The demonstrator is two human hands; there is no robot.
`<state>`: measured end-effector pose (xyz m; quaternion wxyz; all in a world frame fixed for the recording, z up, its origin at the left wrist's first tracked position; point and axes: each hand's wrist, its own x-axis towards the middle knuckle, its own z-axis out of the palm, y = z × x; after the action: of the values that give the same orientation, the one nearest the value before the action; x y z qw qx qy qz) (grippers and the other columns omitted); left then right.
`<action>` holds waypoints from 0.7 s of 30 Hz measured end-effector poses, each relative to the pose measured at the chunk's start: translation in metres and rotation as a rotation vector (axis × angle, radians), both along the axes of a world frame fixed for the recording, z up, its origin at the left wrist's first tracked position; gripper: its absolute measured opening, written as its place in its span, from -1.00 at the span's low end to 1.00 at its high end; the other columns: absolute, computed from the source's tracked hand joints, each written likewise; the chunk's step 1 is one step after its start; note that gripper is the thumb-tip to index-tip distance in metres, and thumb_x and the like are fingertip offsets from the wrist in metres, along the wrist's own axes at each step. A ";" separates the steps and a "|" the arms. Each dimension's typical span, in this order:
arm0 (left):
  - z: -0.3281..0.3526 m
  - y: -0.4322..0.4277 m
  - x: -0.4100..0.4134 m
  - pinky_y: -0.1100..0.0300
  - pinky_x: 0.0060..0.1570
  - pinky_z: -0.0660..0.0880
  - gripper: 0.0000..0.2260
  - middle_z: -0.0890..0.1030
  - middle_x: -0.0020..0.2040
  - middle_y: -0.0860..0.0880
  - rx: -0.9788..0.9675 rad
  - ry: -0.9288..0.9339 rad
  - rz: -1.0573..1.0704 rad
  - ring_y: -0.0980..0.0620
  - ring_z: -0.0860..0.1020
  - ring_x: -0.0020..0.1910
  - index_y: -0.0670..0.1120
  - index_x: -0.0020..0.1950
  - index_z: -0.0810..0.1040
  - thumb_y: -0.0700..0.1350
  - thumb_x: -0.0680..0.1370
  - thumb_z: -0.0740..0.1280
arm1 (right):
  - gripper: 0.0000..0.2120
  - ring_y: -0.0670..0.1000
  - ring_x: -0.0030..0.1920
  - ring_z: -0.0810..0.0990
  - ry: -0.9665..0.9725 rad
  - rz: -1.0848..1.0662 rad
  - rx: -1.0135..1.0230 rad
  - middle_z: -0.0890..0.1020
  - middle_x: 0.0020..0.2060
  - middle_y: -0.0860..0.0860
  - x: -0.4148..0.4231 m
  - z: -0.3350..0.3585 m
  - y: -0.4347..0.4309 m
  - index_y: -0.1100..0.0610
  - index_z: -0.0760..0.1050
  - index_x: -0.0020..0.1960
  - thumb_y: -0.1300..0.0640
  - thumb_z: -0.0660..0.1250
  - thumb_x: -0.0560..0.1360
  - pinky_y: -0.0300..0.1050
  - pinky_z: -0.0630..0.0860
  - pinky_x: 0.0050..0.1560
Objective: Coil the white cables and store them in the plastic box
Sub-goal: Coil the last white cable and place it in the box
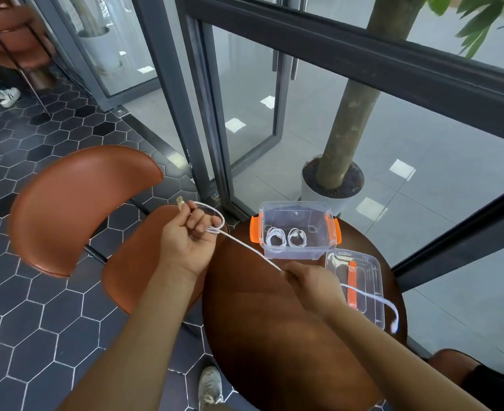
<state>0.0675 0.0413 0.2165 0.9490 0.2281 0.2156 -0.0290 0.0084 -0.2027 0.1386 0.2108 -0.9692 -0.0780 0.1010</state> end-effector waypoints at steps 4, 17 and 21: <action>0.002 -0.009 -0.007 0.04 -0.04 0.64 -0.72 0.64 -0.28 -0.05 -0.051 -0.051 -0.091 -0.04 0.68 -0.22 -0.10 -0.13 0.49 -0.05 0.69 0.11 | -0.78 0.00 -0.15 0.61 0.195 -0.051 0.087 0.68 -0.14 -0.04 0.008 -0.014 0.006 0.03 0.60 -0.02 -0.04 0.23 0.63 -0.01 0.57 -0.12; 0.005 -0.031 -0.037 0.30 -0.51 0.35 -0.65 0.72 -0.09 -0.16 0.159 -0.092 -0.473 0.12 0.39 -0.60 -0.23 0.17 0.56 -0.01 0.61 0.15 | -0.80 -0.05 -0.39 0.58 0.275 -0.254 0.256 0.61 -0.40 -0.05 0.047 0.004 0.010 0.06 0.65 -0.16 -0.02 0.38 0.56 -0.24 0.40 -0.39; 0.006 -0.040 -0.044 0.30 -0.51 0.34 -0.68 0.67 -0.29 -0.15 0.372 -0.140 -0.727 0.09 0.40 -0.64 -0.25 0.08 0.52 0.00 0.59 0.17 | -0.76 -0.07 -0.52 0.46 0.265 -0.303 0.472 0.55 -0.48 -0.02 0.070 0.040 0.016 0.19 0.64 -0.23 0.05 0.45 0.52 -0.23 0.38 -0.48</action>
<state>0.0232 0.0014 0.2223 0.8320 0.4584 0.0573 -0.3072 0.0785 -0.1867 0.1789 0.4512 -0.8724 0.0740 0.1730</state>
